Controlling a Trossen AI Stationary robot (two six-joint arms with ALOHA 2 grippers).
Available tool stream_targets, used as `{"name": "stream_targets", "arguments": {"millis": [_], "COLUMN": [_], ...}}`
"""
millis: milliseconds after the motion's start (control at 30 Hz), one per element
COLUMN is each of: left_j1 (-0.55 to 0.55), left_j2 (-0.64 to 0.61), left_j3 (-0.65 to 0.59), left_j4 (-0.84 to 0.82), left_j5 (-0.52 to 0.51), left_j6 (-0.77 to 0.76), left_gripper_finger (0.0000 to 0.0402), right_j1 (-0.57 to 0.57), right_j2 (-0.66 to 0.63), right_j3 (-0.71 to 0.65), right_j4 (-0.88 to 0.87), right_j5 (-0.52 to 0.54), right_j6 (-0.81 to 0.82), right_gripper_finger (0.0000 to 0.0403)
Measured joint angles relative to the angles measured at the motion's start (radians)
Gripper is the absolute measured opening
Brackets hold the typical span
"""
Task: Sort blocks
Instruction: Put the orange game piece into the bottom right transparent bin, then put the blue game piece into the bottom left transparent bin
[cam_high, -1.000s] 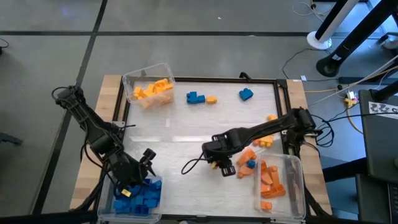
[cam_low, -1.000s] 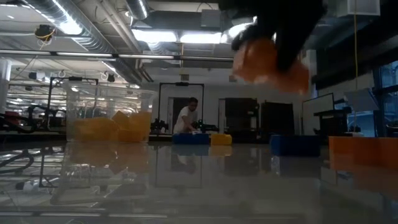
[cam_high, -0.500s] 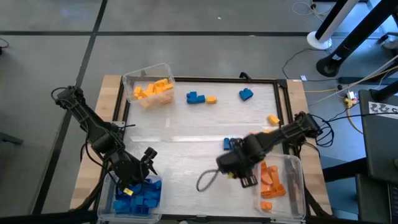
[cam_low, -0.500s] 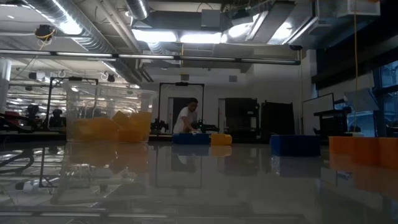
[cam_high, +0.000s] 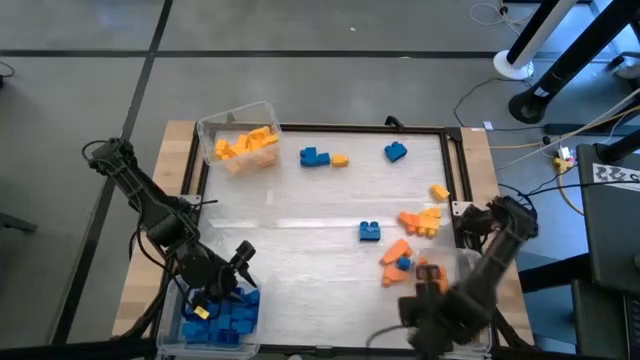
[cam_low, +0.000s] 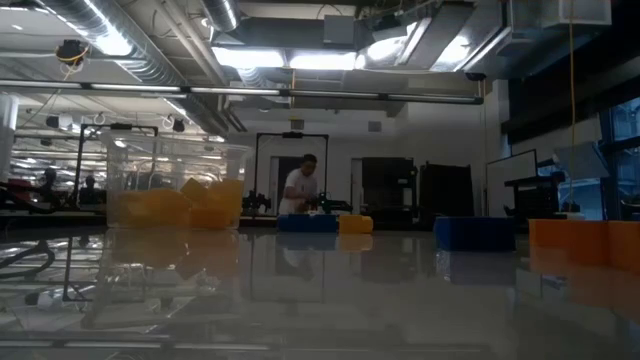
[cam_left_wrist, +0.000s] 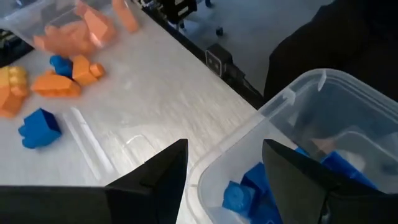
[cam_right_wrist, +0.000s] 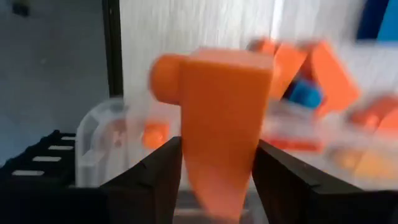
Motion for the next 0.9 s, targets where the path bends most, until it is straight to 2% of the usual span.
{"name": "stream_targets", "arguments": {"millis": [133,267,433,633,900], "left_j1": [0.000,0.000,0.000,0.008,0.084], "left_j2": [0.000,0.000,0.000,0.000,0.003], "left_j3": [0.000,0.000,0.000,0.000,0.000], "left_j4": [0.027,0.044,0.046,0.070,0.171], "left_j5": [0.000,0.000,0.000,0.000,0.000], "left_j6": [0.007,0.005,0.004,0.034,0.082], "left_gripper_finger": [0.0196,0.0196,0.0196,0.0196,0.0196], "right_j1": [0.124,0.228,0.303,0.311,0.285], "right_j2": [0.000,0.000,0.007,0.011,0.011], "right_j3": [-0.021,-0.031,-0.031,-0.031,-0.031], "right_j4": [0.000,0.001,0.001,0.000,0.000], "right_j5": [0.050,0.161,0.212,0.217,0.225], "right_j6": [0.230,0.438,0.629,0.644,0.642], "right_gripper_finger": [0.0154,0.0115,0.0073,0.0062,0.0065]}}
